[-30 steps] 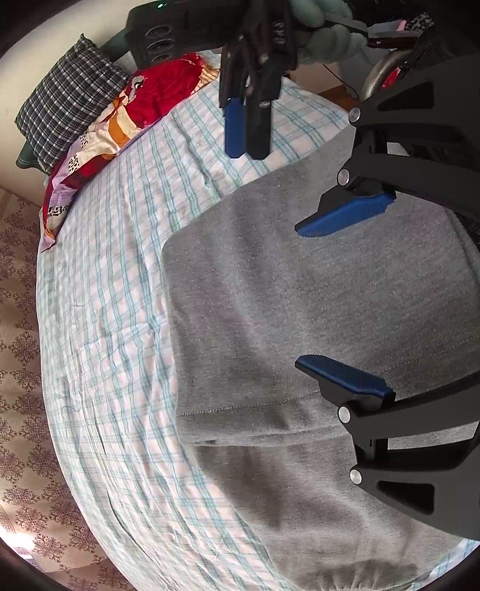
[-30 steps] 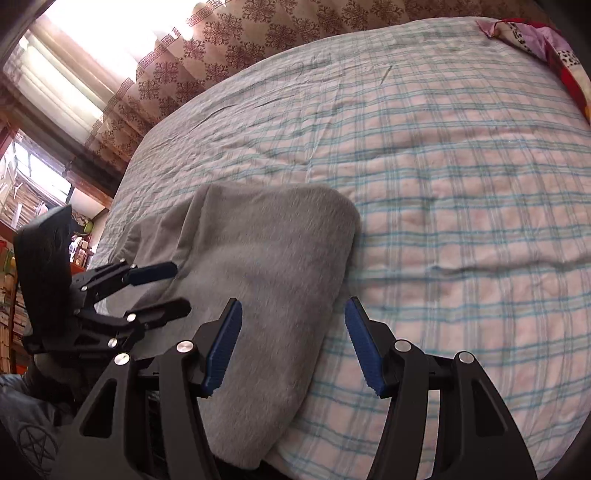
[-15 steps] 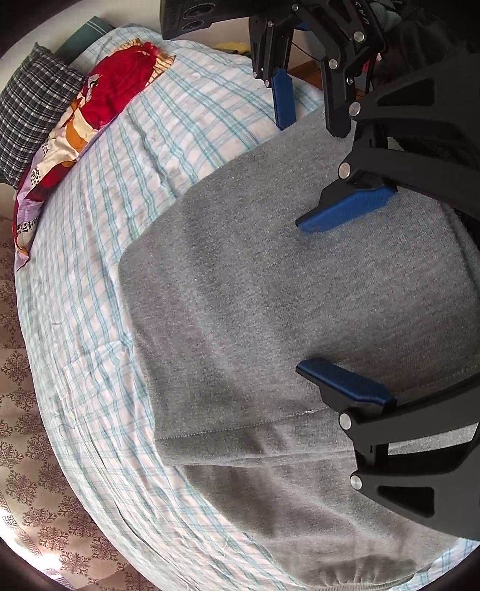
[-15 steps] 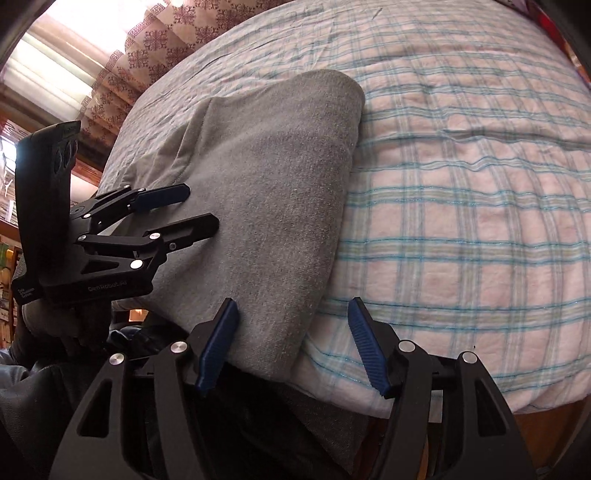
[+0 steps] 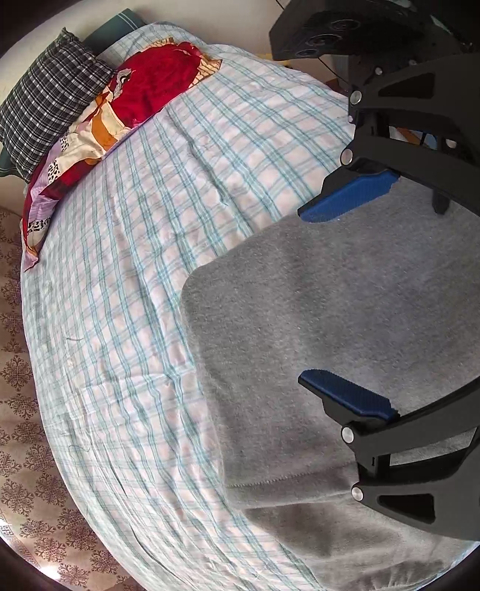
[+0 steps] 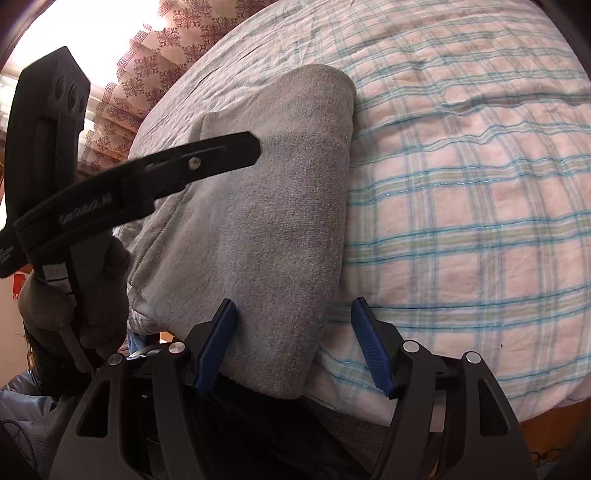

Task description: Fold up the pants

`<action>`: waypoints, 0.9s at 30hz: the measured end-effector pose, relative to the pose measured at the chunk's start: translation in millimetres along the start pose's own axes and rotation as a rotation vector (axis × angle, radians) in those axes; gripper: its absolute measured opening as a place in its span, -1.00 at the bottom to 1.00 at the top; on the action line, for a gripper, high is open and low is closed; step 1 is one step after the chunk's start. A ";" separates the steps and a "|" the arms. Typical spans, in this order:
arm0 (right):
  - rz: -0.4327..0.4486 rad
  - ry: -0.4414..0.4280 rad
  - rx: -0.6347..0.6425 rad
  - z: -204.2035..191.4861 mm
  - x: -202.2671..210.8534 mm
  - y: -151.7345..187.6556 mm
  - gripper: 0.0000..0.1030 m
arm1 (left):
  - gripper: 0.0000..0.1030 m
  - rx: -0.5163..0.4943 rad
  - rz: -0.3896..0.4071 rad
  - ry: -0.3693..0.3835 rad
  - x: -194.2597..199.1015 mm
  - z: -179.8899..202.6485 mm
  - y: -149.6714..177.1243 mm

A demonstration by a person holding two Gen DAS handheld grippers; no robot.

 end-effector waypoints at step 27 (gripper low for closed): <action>0.086 -0.022 0.170 -47.0 32.1 12.9 -0.46 | 0.15 -0.005 -0.159 -0.030 -55.0 29.4 -15.8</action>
Point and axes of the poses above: each gripper's, at about its wrist camera, not at the fingertips, and x roughly against the way its jaws point, z to its right, y to its underside, the point moved 4 cm from there along -x, roughly the way its jaws point, and after that the axes turned 7 degrees about -y, right-handed, at the moved point
